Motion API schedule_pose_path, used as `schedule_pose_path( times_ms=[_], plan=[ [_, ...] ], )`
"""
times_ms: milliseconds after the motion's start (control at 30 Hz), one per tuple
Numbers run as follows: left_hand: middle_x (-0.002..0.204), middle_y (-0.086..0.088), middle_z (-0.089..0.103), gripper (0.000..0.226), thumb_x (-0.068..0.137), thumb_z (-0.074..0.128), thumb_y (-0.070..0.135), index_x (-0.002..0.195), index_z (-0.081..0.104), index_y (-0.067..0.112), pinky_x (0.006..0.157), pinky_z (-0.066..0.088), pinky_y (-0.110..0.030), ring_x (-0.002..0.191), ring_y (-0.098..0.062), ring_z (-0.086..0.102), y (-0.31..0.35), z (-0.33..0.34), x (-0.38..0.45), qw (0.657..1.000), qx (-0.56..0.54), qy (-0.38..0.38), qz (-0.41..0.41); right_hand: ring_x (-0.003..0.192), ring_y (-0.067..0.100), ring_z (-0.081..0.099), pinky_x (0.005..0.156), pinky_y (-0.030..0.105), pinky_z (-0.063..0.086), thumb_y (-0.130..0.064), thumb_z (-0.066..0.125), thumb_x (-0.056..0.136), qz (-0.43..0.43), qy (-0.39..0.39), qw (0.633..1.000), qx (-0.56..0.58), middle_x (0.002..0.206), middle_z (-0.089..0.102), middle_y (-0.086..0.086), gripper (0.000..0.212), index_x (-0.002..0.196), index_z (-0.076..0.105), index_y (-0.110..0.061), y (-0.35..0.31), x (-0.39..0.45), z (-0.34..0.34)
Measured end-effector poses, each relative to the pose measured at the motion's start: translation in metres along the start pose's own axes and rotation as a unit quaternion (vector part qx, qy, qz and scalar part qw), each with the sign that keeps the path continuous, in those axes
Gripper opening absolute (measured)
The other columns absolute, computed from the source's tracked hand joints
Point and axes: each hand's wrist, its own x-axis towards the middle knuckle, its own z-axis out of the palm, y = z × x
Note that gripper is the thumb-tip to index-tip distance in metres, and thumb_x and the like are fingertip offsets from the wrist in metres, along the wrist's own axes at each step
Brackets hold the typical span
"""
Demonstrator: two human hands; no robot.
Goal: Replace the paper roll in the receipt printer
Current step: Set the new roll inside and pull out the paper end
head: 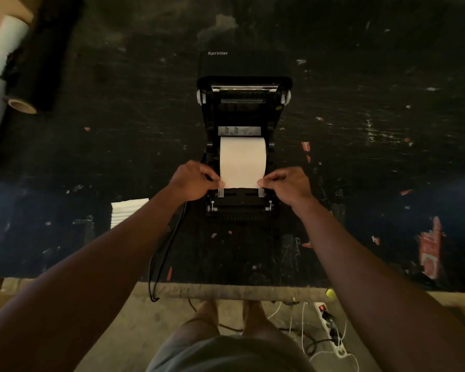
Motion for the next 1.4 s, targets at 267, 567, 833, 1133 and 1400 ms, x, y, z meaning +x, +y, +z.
schedule_pose_path(
  times_ms=[267, 567, 833, 1133, 1400],
  plan=[
    [0.091, 0.009, 0.079, 0.012, 0.078, 0.088, 0.043, 0.080, 0.081, 0.033, 0.085, 0.048, -0.024, 0.089, -0.004, 0.069, 0.005, -0.007, 0.012, 0.998, 0.011, -0.052, -0.019, 0.098, 0.014, 0.067, 0.088, 0.028, 0.046, -0.025, 0.090, 0.076, 0.011, -0.061, 0.994, -0.087, 0.106, 0.080, 0.004, 0.011, 0.084, 0.082, -0.023, -0.014, 0.010, -0.011],
    [0.111, -0.010, 0.075, 0.050, 0.076, 0.089, 0.039, 0.108, 0.077, 0.002, 0.094, 0.057, -0.041, 0.104, -0.027, 0.069, 0.028, -0.008, 0.018, 0.988, 0.096, -0.075, -0.094, 0.068, 0.008, 0.065, 0.061, 0.021, 0.049, -0.027, 0.089, 0.077, -0.123, 0.078, 0.975, -0.169, 0.079, 0.069, -0.006, 0.016, 0.078, 0.074, -0.021, -0.011, -0.017, -0.004],
    [0.073, -0.005, 0.063, 0.038, 0.068, 0.091, 0.036, 0.079, 0.065, 0.012, 0.055, 0.043, -0.028, 0.063, -0.020, 0.060, 0.051, -0.016, 0.019, 0.974, 0.177, -0.085, -0.111, 0.119, 0.023, 0.060, 0.097, 0.044, 0.045, -0.026, 0.075, 0.087, -0.354, 0.033, 0.873, -0.335, 0.124, 0.065, 0.005, 0.036, 0.120, 0.073, -0.014, 0.006, -0.052, 0.028],
    [0.115, -0.004, 0.074, 0.025, 0.089, 0.073, 0.021, 0.114, 0.074, 0.019, 0.088, 0.060, -0.042, 0.100, -0.023, 0.070, 0.036, 0.027, -0.062, 0.950, 0.195, 0.085, 0.227, 0.116, 0.024, 0.060, 0.093, 0.043, 0.045, -0.026, 0.065, 0.092, -0.370, 0.025, 0.856, -0.359, 0.121, 0.066, 0.003, 0.027, 0.116, 0.074, -0.017, 0.013, -0.048, 0.030],
    [0.112, -0.006, 0.079, 0.027, 0.089, 0.069, 0.018, 0.115, 0.075, 0.017, 0.102, 0.048, -0.045, 0.103, -0.027, 0.071, 0.031, 0.036, -0.063, 0.935, 0.252, 0.058, 0.244, 0.101, 0.023, 0.063, 0.085, 0.041, 0.044, -0.019, 0.067, 0.090, -0.398, -0.020, 0.850, -0.345, 0.105, 0.068, 0.002, 0.020, 0.108, 0.076, -0.019, 0.007, -0.049, 0.021]
  ],
)
